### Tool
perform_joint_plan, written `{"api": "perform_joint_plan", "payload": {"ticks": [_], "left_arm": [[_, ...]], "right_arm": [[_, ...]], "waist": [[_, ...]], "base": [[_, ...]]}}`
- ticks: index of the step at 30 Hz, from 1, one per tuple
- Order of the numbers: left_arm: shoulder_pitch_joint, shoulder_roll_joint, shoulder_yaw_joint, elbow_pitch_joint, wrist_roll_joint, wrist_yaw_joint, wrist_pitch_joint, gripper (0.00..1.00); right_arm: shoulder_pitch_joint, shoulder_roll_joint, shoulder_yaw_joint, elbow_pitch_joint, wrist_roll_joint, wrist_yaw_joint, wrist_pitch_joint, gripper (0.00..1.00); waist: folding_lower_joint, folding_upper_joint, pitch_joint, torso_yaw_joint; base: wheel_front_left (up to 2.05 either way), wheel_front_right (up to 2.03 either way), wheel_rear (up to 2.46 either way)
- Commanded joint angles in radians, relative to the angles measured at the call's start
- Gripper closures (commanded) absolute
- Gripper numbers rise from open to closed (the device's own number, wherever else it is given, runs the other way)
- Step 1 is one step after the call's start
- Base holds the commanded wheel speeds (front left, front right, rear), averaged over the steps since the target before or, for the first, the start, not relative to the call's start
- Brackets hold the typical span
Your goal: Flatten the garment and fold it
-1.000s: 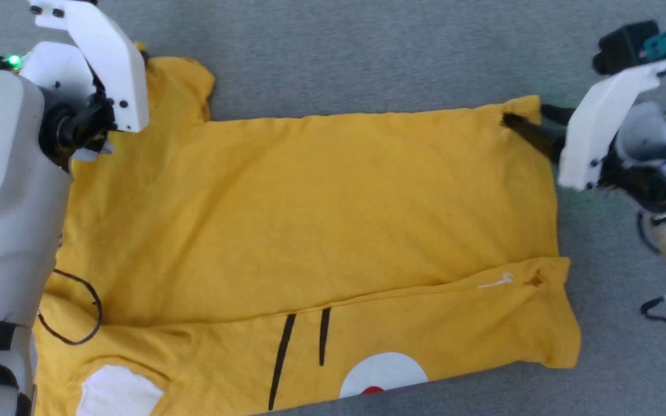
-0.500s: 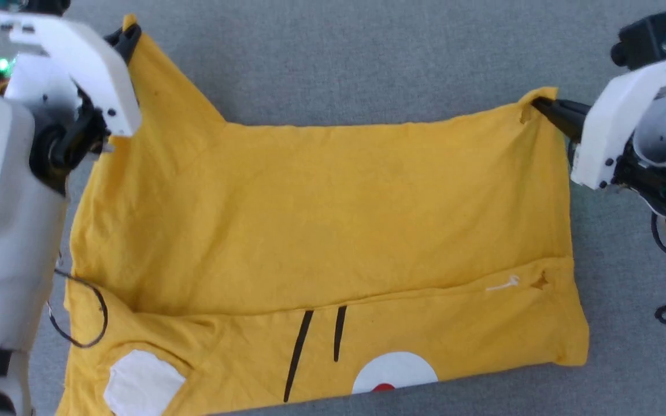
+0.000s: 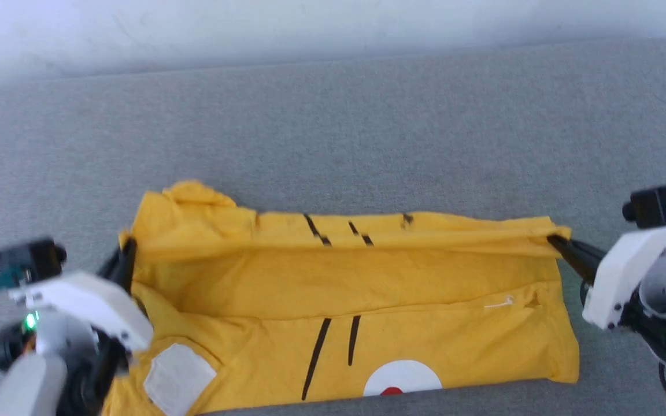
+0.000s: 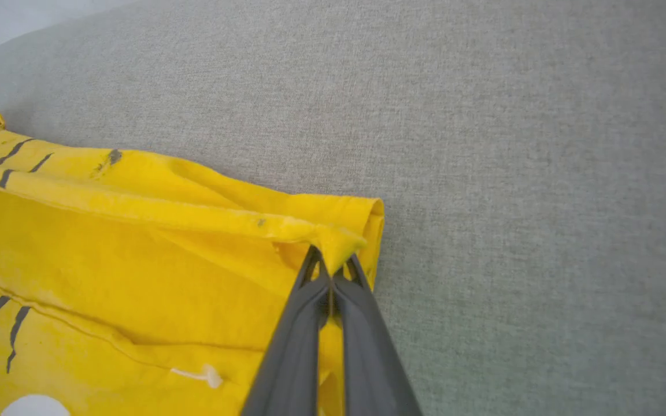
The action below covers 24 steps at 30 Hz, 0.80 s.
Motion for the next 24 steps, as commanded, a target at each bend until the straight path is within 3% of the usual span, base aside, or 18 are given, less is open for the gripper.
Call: {"api": "perform_joint_plan", "payload": {"ticks": [1,9,11,12,13,14,19,24], "left_arm": [[0.086,-0.008,0.008,-0.053,-0.008,0.027,-0.012,1.00],[0.322,-0.026,0.020,-0.168,-0.037,0.108,0.005,1.00],[0.346,-0.044,0.024,-0.176,-0.062,0.105,0.003,1.00],[0.359,-0.044,0.018,-0.171,-0.066,0.102,0.009,0.89],[0.371,-0.047,0.013,-0.167,-0.073,0.096,0.014,0.58],[0.377,-0.055,0.017,-0.166,-0.082,0.093,0.006,0.00],[0.369,-0.071,-0.007,-0.168,-0.043,0.045,-0.079,0.00],[0.353,-0.087,-0.031,-0.150,0.036,0.030,-0.191,0.00]], "right_arm": [[0.046,0.005,-0.020,-0.008,0.003,-0.001,-0.019,1.00],[0.190,0.037,-0.073,-0.017,-0.021,-0.001,-0.033,0.98],[0.217,0.053,-0.080,-0.017,-0.026,-0.001,-0.034,0.45],[0.232,0.061,-0.084,-0.016,-0.027,-0.001,-0.033,0.00],[0.246,0.068,-0.089,-0.020,-0.029,-0.001,-0.035,0.00],[0.259,0.074,-0.097,-0.027,-0.033,-0.001,-0.045,0.00],[0.360,0.101,-0.165,-0.114,-0.051,-0.001,-0.102,0.00],[0.444,0.138,-0.241,-0.227,-0.084,-0.001,-0.121,0.00]], "waist": [[0.0004,0.0000,-0.046,0.035],[0.0004,0.0000,-0.054,0.025],[0.0004,0.0000,-0.056,0.019],[0.0004,0.0000,-0.059,0.016],[0.0004,0.0000,-0.062,0.012],[0.0004,0.0000,-0.065,0.010],[0.0004,0.0000,-0.083,0.022],[0.0004,0.0000,-0.100,0.024]], "base": [[0.00,0.00,0.00],[0.00,0.00,0.00],[0.00,0.00,0.00],[0.00,0.00,0.00],[0.00,0.00,0.00],[0.00,0.00,0.00],[0.00,0.00,0.00],[0.00,0.00,0.00]]}}
